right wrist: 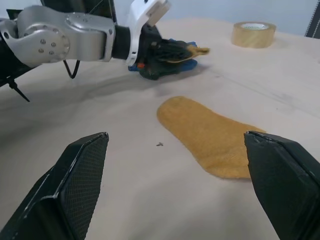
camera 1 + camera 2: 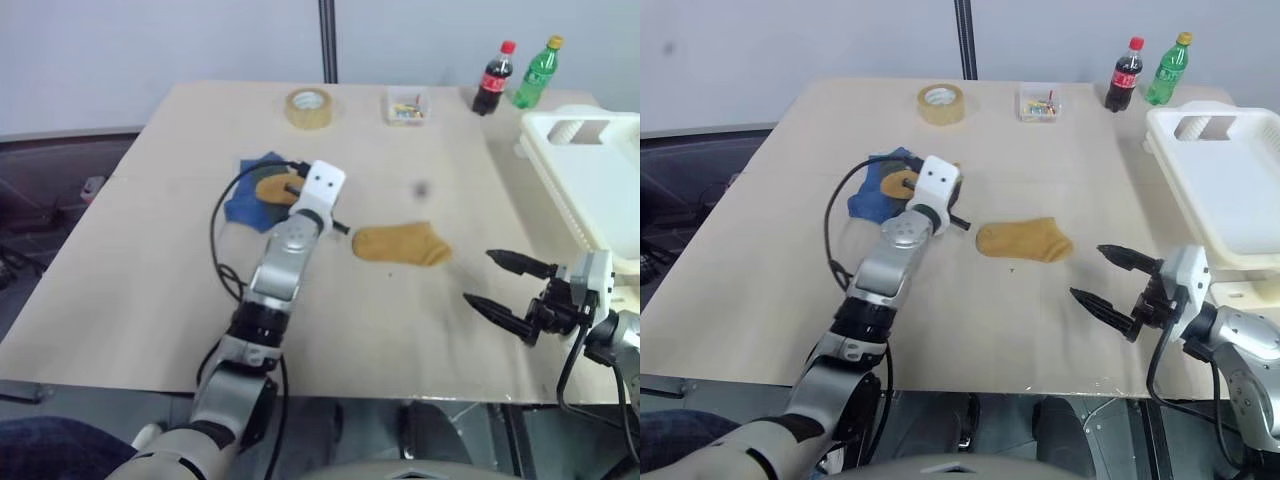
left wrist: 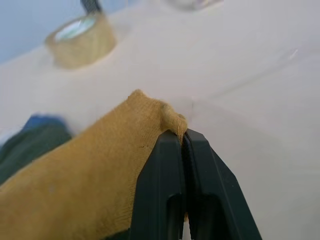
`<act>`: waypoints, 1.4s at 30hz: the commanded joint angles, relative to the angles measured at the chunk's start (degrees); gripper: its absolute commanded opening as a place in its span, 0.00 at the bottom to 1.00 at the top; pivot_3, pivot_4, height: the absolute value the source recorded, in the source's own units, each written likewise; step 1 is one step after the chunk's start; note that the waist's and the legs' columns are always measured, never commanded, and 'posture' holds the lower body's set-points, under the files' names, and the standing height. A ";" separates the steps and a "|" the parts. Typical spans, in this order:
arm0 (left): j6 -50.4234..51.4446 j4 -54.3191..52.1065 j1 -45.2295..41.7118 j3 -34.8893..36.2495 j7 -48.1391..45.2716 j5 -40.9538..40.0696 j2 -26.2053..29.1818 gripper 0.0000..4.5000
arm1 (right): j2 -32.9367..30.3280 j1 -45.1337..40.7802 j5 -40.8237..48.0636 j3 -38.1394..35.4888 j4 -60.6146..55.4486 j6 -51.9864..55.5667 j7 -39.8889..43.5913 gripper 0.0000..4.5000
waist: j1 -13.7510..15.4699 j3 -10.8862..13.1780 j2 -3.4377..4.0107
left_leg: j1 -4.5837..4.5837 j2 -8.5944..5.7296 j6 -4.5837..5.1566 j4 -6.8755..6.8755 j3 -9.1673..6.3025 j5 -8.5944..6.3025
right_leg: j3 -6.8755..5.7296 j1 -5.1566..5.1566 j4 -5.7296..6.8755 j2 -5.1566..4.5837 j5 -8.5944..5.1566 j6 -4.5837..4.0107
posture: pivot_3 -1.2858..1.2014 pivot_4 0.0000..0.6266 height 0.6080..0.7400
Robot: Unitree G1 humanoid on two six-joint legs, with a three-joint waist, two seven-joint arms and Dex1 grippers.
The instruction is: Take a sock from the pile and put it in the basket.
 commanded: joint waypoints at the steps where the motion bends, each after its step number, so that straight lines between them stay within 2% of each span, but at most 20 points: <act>1: -0.84 4.30 -3.77 -1.09 -0.81 -1.74 -4.21 0.00 | 0.30 -0.66 0.06 -0.37 -0.32 -1.26 0.17 1.00 | -0.03 0.01 -0.01 | -0.01 -0.01 0.00 0.00 0.00 0.00 | 0.00 0.00 0.00 0.00 0.00 0.00 | 0.52 0.24 0.99; 6: -1.85 12.90 -7.72 -1.14 1.11 -2.84 -11.08 0.00 | 0.46 -0.50 -0.27 -0.44 -0.17 -1.51 -0.02 1.00 | -0.07 0.03 -0.04 | -0.02 -0.03 0.00 0.00 0.01 0.00 | 0.00 -0.01 -0.01 0.00 0.00 0.01 | 0.52 0.24 0.99; 10: -2.21 15.77 -9.59 -0.98 1.67 -4.68 -16.91 0.00 | 0.54 -0.43 -0.50 -0.60 -0.28 -1.48 -0.19 1.00 | -0.12 0.07 -0.08 | -0.02 -0.03 0.01 0.00 0.01 0.00 | 0.01 -0.01 -0.01 0.00 -0.01 0.02 | 0.52 0.24 0.99; 16: -4.19 20.71 -12.56 0.00 6.74 -7.29 -22.06 0.00 | 0.70 -0.41 -0.69 -0.59 -0.79 -1.25 -0.76 1.00 | -0.23 0.07 -0.09 | 0.02 0.00 0.00 0.00 0.02 0.00 | 0.03 -0.01 0.03 0.02 -0.01 0.02 | 0.52 0.24 0.99; 20: -6.02 22.26 -13.72 0.98 8.30 -10.14 -23.85 0.28 | 0.69 -0.43 -0.70 -0.32 -1.09 -1.03 -1.08 1.00 | -0.08 0.08 -0.11 | 0.00 -0.02 0.00 0.00 0.02 0.00 | 0.03 -0.02 0.02 0.00 -0.01 0.02 | 0.52 0.24 0.99; 25: -9.72 18.84 -12.74 0.53 4.77 -15.05 -24.70 0.80 | 0.76 -0.86 -0.79 0.35 -1.26 -0.79 -1.58 1.00 | -0.07 0.08 -0.11 | -0.01 -0.02 -0.01 0.00 0.02 0.01 | 0.03 -0.02 0.01 0.00 -0.01 0.02 | 0.52 0.24 0.99; 30: -7.64 11.64 -9.15 -2.23 0.43 -18.08 -21.50 0.80 | 1.11 -1.80 -1.28 1.55 -0.64 -0.86 -1.98 1.00 | -0.10 0.10 -0.10 | -0.01 -0.02 -0.02 0.00 0.02 0.01 | 0.03 -0.02 0.01 0.00 -0.01 0.02 | 0.52 0.24 0.99; 33: -5.04 2.60 -5.34 -2.97 -4.02 -20.98 -17.15 0.80 | 1.34 -2.63 -1.49 2.03 -0.36 -0.53 -2.45 1.00 | -0.14 0.10 -0.10 | -0.02 -0.02 -0.02 0.00 0.03 0.01 | 0.05 -0.02 0.00 0.00 -0.01 0.02 | 0.52 0.24 0.99; 36: -4.26 -2.83 -3.16 -3.37 -7.25 -20.12 -11.48 0.80 | 1.55 -3.65 -2.06 2.46 0.35 -0.50 -3.17 1.00 | -0.38 0.08 -0.06 | 0.02 0.02 -0.12 -0.02 0.06 0.07 | 0.11 -0.02 -0.02 0.03 -0.01 0.01 | 0.52 0.24 0.99; 39: -3.31 -2.20 -3.11 -0.72 -6.18 -17.16 -5.50 0.80 | 2.26 -5.78 -3.54 3.54 1.55 -0.65 -4.52 1.00 | -0.87 0.08 -0.06 | 0.09 0.03 -0.18 -0.01 0.09 0.10 | 0.13 -0.02 0.08 0.05 -0.01 0.01 | 0.52 0.24 0.99; 42: -5.08 3.49 -4.57 2.02 -4.30 -14.62 -0.38 0.80 | 3.70 -9.53 -6.36 5.52 3.01 -0.12 -8.06 1.00 | -1.43 0.08 -0.07 | 0.15 0.02 -0.03 -0.01 0.06 0.02 | 0.12 -0.02 0.19 0.07 -0.01 0.01 | 0.52 0.24 0.99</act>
